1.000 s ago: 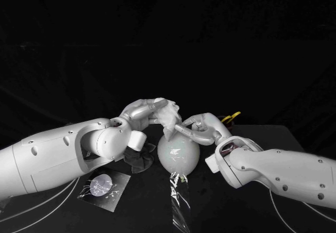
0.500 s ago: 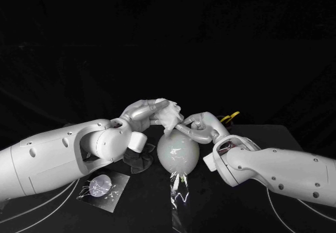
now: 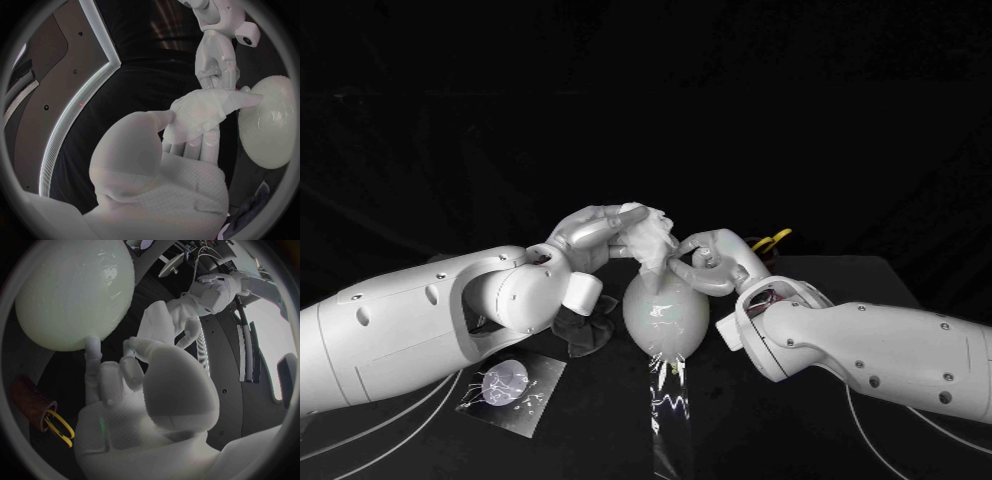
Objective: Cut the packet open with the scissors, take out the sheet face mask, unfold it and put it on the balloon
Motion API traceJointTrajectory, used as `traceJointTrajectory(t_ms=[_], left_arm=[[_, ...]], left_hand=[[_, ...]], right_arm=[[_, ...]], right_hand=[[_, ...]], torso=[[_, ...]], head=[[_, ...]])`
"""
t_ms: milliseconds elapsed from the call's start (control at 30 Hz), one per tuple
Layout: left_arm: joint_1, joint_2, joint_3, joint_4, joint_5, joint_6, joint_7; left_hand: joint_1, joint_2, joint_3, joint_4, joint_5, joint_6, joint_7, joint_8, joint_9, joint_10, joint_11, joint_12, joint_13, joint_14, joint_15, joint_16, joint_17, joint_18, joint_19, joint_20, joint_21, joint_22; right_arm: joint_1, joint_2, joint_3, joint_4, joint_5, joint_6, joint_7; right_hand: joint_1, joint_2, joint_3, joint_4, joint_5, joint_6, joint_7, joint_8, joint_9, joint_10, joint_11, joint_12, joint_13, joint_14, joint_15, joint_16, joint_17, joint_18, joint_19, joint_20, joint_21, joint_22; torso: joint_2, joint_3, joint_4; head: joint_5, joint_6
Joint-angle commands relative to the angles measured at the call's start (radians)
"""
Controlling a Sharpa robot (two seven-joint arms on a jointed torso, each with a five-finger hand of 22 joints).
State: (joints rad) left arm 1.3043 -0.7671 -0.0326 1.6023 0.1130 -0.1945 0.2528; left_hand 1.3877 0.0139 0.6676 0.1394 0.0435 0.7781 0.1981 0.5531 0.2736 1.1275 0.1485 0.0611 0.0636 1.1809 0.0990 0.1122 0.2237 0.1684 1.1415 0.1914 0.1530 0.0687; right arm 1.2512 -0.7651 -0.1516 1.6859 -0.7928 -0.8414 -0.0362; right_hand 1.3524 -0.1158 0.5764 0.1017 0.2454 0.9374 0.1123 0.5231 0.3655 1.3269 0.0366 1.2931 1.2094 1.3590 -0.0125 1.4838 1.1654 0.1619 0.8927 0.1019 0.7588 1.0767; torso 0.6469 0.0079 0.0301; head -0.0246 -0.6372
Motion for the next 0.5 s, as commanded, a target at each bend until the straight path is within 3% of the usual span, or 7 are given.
traceJointTrajectory(t_ms=[33,100,267,400,500], left_arm=[[0.002,0.001,0.002,0.000,0.004,0.016,0.015],[0.002,0.001,0.002,-0.005,0.005,0.014,0.019],[0.003,-0.001,0.003,-0.013,0.005,0.010,0.030],[0.008,-0.003,0.004,-0.019,0.006,0.011,0.036],[0.011,-0.004,0.005,-0.023,0.006,0.011,0.038]], left_hand=[[-0.007,0.006,-0.002,0.003,0.006,0.007,0.015,0.003,0.001,0.002,0.004,0.002,-0.001,0.003,-0.002,0.001,0.001,0.015,0.002,-0.001,0.001,0.000],[-0.007,0.006,-0.002,0.003,0.006,0.007,0.015,0.003,0.001,0.002,0.004,0.002,-0.001,0.003,-0.002,0.001,0.001,0.015,0.002,-0.001,0.001,0.000],[-0.007,0.006,-0.002,0.003,0.006,0.007,0.015,0.003,0.001,0.002,0.004,0.002,-0.001,0.004,-0.002,0.001,0.001,0.016,0.002,-0.001,0.001,0.000],[-0.007,0.006,-0.001,0.003,0.006,0.008,0.015,0.003,0.001,0.002,0.003,0.002,-0.001,0.005,-0.002,0.002,0.001,0.016,0.003,-0.001,0.002,0.000],[-0.007,0.006,-0.001,0.003,0.006,0.008,0.015,0.003,0.001,0.002,0.003,0.002,-0.001,0.005,-0.002,0.002,0.001,0.016,0.003,-0.001,0.002,0.000]], right_arm=[[0.000,0.000,0.001,-0.001,0.011,-0.005,0.011],[0.000,-0.003,0.001,-0.002,0.010,-0.003,0.007],[0.001,-0.019,0.001,-0.001,-0.003,0.010,-0.012],[0.001,-0.037,0.001,0.004,-0.003,0.024,-0.014],[0.002,-0.053,0.001,0.012,0.014,0.041,0.007]], right_hand=[[0.005,0.004,0.073,-0.051,0.007,0.012,-0.002,0.023,0.011,0.031,-0.003,0.029,0.036,0.023,-0.004,0.013,0.031,0.019,0.000,-0.004,0.030,0.028],[-0.033,-0.001,0.138,-0.102,0.002,0.024,-0.002,0.032,0.010,0.051,-0.006,0.046,0.059,0.044,-0.006,0.023,0.064,0.018,-0.006,-0.009,0.078,0.075],[-0.068,0.008,0.178,-0.150,0.019,0.035,-0.008,0.037,0.009,0.066,-0.008,0.057,0.076,0.060,-0.011,0.032,0.093,0.018,-0.017,-0.013,0.120,0.116],[-0.081,0.010,0.181,-0.158,0.012,0.033,-0.007,0.037,0.009,0.062,-0.007,0.052,0.071,0.054,-0.010,0.029,0.082,0.018,-0.022,-0.012,0.126,0.123],[-0.099,0.002,0.178,-0.164,0.029,0.023,-0.003,0.036,0.009,0.044,-0.003,0.031,0.049,0.039,-0.007,0.023,0.056,0.017,-0.030,-0.010,0.125,0.127]], torso=[[0.000,-0.0004,-0.0003],[0.000,-0.0004,-0.0002],[0.000,-0.0004,0.0001],[-0.001,-0.0004,-0.0009],[-0.001,0.0004,-0.0003]], head=[[-0.001,-0.001],[-0.001,-0.002],[-0.001,-0.002],[0.000,-0.002],[0.001,-0.001]])
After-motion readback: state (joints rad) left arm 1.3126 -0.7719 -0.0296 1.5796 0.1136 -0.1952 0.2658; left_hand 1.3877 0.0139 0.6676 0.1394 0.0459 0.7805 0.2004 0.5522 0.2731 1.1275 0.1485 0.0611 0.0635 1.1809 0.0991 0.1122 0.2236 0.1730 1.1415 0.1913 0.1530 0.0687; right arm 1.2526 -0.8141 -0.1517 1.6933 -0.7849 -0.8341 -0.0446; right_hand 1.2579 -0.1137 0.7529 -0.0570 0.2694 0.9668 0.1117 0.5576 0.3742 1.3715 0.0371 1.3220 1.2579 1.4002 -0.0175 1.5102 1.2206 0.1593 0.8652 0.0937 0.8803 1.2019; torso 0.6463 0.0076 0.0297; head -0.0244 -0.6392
